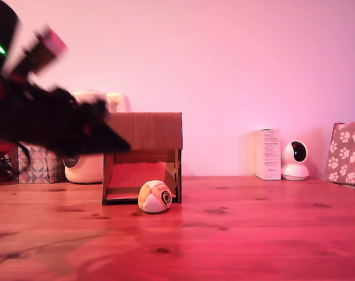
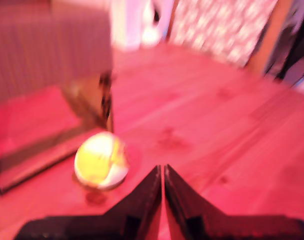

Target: Drop the footbag into the cardboard dice tower

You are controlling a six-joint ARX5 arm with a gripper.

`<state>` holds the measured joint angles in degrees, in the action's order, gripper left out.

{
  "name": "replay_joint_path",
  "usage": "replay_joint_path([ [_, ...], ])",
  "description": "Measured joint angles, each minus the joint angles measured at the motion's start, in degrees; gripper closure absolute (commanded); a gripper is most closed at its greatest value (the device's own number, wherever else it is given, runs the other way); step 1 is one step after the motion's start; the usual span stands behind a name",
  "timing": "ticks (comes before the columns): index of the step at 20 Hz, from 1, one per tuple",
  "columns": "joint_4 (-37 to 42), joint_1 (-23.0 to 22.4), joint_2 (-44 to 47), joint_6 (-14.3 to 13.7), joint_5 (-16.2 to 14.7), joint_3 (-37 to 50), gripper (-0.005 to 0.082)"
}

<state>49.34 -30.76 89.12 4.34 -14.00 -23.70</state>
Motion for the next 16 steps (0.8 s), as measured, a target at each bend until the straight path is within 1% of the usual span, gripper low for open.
replay_joint_path([
  [2,0.0,0.0,2.8,0.0,0.1,-2.6,0.0788],
  [3,0.0,0.0,3.8,0.0,0.1,-3.7,0.0761],
  [4,0.0,0.0,4.6,0.0,0.1,-4.6,0.0651],
  [6,-0.1,0.0,6.0,0.0,0.3,-5.7,0.0191],
  [7,-0.1,0.0,6.7,0.0,0.7,-6.0,-0.0020],
  [9,-1.4,0.0,8.5,-0.2,1.5,-7.1,0.0011],
  [11,-3.3,0.0,10.2,-0.3,2.2,-8.8,0.0011],
  [14,-3.9,0.0,10.9,-0.4,3.2,-10.9,0.0011],
  [16,-4.2,0.0,12.7,-0.4,3.7,-13.8,0.0011],
])
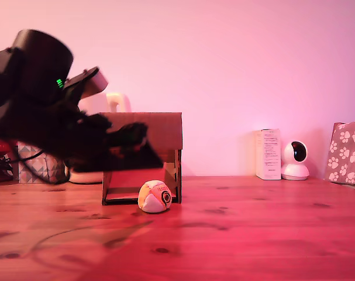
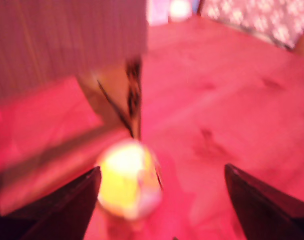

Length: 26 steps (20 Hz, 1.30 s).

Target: Drop the footbag into the cardboard dice tower

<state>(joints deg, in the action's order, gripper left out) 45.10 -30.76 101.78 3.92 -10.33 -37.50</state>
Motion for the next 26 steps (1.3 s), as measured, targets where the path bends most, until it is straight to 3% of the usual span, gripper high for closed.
replay_joint_path([
  [7,-2.9,0.0,10.1,-0.2,1.5,-7.4,0.0011],
  [13,-6.4,0.0,12.5,-1.1,2.0,-12.8,0.0022],
  [16,-7.7,0.0,15.2,-1.1,2.3,-13.7,0.0206],
  [20,-8.6,0.1,16.5,-1.4,2.5,-14.3,0.0630],
  [21,-8.7,0.0,16.5,-1.4,2.5,-14.3,0.0677],
  [26,-8.7,0.0,16.4,-1.4,2.0,-14.9,0.0678],
])
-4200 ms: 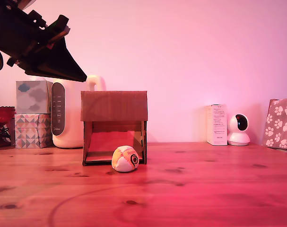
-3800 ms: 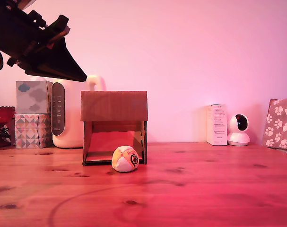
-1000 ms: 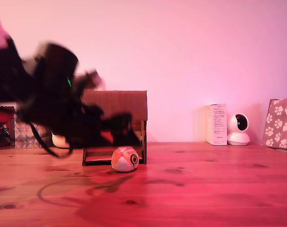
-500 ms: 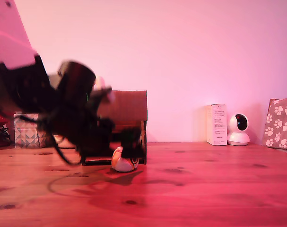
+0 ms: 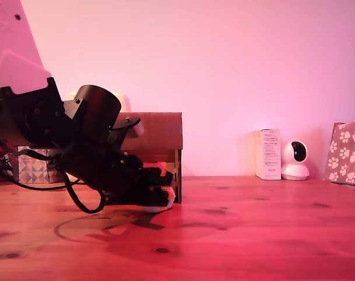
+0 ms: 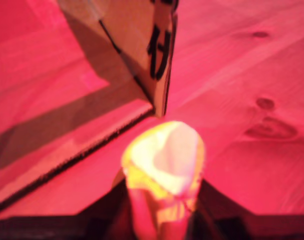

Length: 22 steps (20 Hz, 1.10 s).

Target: Drop the footbag into the cardboard dice tower

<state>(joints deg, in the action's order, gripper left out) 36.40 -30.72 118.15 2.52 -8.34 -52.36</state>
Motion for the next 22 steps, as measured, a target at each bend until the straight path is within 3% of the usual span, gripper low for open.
replay_joint_path([
  [7,-11.2,-1.4,-6.9,0.0,-4.2,0.0,0.0677],
  [15,-31.7,-2.2,-26.3,0.1,-5.2,0.0,0.0677],
  [19,-32.5,-2.1,-32.9,0.0,-4.6,0.0,0.0677],
  [22,-28.9,-1.9,-35.8,-2.5,-1.9,0.0,0.0677],
])
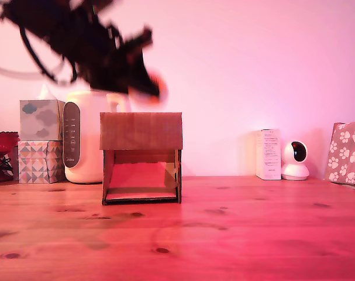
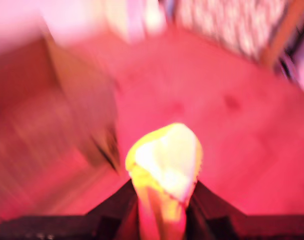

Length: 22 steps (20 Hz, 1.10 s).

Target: Drop the footbag into the cardboard dice tower

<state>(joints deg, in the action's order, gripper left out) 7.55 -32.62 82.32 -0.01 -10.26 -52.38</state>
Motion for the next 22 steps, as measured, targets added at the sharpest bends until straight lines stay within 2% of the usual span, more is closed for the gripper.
replay_joint_path([
  [2,4.6,0.6,-0.1,-0.6,1.2,0.0,0.0677],
  [5,10.7,1.8,-0.1,-1.7,1.4,0.0,0.0677],
  [8,11.1,3.7,0.4,-1.7,1.5,-2.0,0.0677],
  [14,1.2,7.0,8.3,-1.7,1.1,-17.0,0.0677],
  [22,-9.7,9.0,20.9,-1.7,-1.6,-32.4,0.0677],
])
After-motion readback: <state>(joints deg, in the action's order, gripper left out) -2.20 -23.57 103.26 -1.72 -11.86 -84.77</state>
